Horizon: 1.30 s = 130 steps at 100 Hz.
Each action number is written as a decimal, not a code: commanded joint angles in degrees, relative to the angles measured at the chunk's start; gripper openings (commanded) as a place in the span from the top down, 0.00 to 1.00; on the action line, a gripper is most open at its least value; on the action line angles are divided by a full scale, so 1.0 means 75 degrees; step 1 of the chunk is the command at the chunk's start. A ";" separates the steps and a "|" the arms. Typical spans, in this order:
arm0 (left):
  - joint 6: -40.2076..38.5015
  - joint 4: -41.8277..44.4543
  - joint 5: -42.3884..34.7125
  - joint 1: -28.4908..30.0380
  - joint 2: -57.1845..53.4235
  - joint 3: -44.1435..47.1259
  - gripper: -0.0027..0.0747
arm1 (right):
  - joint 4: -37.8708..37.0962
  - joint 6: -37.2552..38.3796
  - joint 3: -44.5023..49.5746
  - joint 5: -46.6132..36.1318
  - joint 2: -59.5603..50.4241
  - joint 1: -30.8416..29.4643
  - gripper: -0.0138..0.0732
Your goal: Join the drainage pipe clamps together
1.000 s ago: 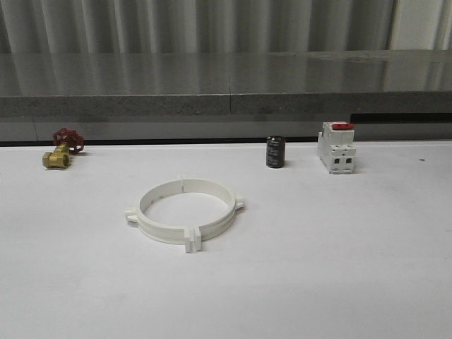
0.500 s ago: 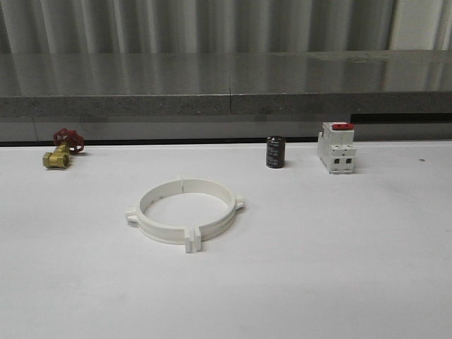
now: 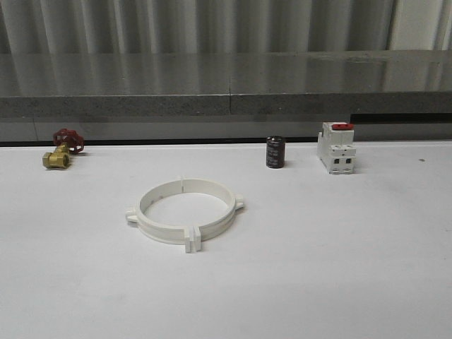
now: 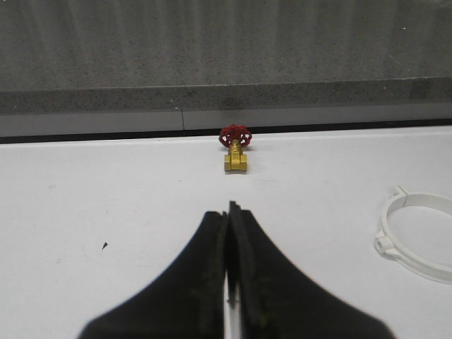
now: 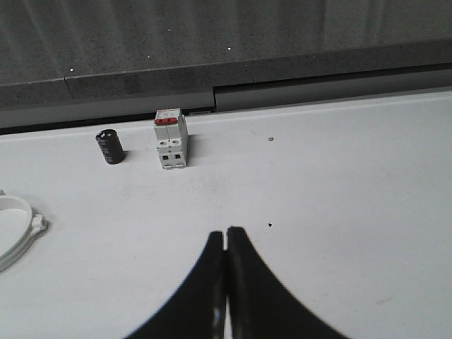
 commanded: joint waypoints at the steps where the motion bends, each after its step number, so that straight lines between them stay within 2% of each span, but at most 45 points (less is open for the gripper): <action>1: -0.0017 0.0033 -0.0635 0.0034 0.0061 -0.0206 0.99 | -0.0059 -0.0110 0.0126 -0.0905 -0.0362 -0.0043 0.91; 18: -0.0017 0.0033 -0.0635 0.0034 0.0061 -0.0206 0.99 | -0.0165 -0.0160 0.0831 -0.1699 -0.1520 -0.0043 0.91; 34: -0.0017 0.0033 -0.0631 0.0034 0.0076 -0.0206 0.99 | -0.0165 -0.0160 0.1400 -0.2446 -0.1412 -0.0026 0.91; 42: -0.0017 0.0033 -0.0631 0.0034 0.0076 -0.0206 0.99 | -0.0219 -0.0152 0.1884 -0.3398 -0.1463 -0.0026 0.91; 50: -0.0017 0.0033 -0.0631 0.0034 0.0076 -0.0206 0.99 | -0.0766 -0.0087 0.2385 -0.4578 -0.1463 -0.0026 0.91; 58: -0.0017 0.0033 -0.0631 0.0034 0.0076 -0.0206 0.99 | -0.1426 0.0646 0.2866 -0.5564 -0.1463 -0.0026 0.91; 70: -0.0017 0.0033 -0.0631 0.0034 0.0076 -0.0206 0.99 | -0.2142 0.1488 0.2868 -0.4949 -0.1471 0.0005 0.91; 93: -0.0017 0.0033 -0.0645 0.0034 0.0076 -0.0206 0.99 | -0.2145 0.1498 0.2874 -0.4567 -0.1471 0.0048 0.91; 130: -0.0017 0.0033 -0.0645 0.0034 0.0076 -0.0206 0.99 | -0.2121 0.1498 0.2866 -0.4581 -0.1463 0.0048 0.92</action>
